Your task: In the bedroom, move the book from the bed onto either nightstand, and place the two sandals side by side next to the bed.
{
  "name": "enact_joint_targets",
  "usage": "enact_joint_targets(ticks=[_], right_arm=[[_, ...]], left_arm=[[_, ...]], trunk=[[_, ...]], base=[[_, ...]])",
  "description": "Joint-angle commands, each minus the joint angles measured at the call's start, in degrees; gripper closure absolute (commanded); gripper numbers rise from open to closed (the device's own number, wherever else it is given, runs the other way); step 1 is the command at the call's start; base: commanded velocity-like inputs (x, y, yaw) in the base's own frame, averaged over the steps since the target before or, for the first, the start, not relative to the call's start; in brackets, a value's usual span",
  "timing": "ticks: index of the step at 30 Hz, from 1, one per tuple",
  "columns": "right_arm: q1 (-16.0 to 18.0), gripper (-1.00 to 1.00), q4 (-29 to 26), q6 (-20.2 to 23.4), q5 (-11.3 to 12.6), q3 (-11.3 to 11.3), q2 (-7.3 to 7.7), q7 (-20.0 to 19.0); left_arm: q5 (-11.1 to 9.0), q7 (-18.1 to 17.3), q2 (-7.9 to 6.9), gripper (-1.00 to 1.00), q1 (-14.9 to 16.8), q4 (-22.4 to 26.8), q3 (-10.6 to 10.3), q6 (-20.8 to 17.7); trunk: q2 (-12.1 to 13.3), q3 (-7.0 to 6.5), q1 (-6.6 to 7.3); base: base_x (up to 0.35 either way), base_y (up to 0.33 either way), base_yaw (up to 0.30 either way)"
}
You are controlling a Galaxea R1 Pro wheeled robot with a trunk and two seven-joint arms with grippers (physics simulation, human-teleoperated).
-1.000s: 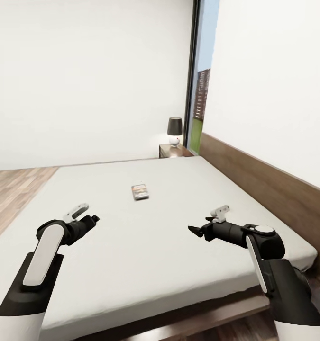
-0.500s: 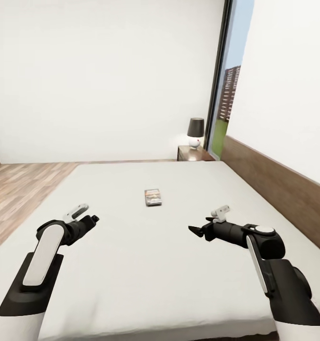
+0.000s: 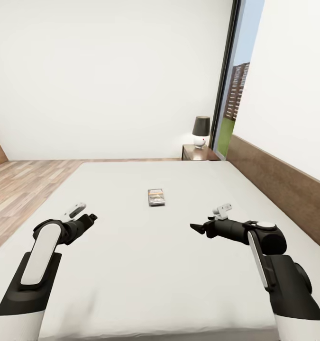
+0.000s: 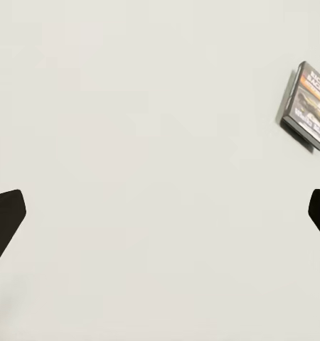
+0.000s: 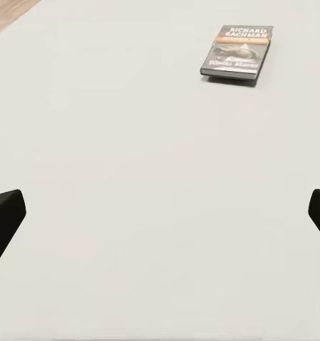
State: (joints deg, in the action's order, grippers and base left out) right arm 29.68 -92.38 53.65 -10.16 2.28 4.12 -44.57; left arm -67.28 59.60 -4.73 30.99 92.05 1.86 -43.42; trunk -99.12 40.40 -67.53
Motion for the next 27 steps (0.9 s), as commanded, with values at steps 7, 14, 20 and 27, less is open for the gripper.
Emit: enact_joint_targets(ticks=[7, 14, 20, 27], right_arm=[[1.98, -1.0, 0.15, 2.71, -0.75, 0.13, -0.21, -0.42], [2.18, -1.0, 0.32, 2.94, -0.77, 0.15, -0.29, -0.35], [3.04, -1.0, 2.81, 5.64, -0.87, 0.12, -0.45, -0.21], [6.15, -1.0, 9.65, 6.35, -0.95, 0.05, -0.5, -0.11]], left_arm=[[-0.48, 0.51, 0.19, -1.0, 0.17, 0.06, -0.02, -0.4], [-0.48, 0.51, 0.04, -1.0, 0.12, 0.06, -0.01, -0.43], [-0.48, 0.48, 0.02, -1.0, 0.05, 0.06, -0.06, -0.43], [-0.47, 0.45, 0.21, -1.0, 0.04, 0.06, -0.17, -0.47]], trunk=[[2.79, -0.6, 1.55], [5.6, -1.24, 3.09], [6.8, -1.24, 3.75], [6.8, -0.62, 3.75]], base=[[0.002, -0.001, 0.002], [0.0, 0.0, 0.0], [0.0, 0.0, 0.0], [0.0, 0.0, 0.0]])
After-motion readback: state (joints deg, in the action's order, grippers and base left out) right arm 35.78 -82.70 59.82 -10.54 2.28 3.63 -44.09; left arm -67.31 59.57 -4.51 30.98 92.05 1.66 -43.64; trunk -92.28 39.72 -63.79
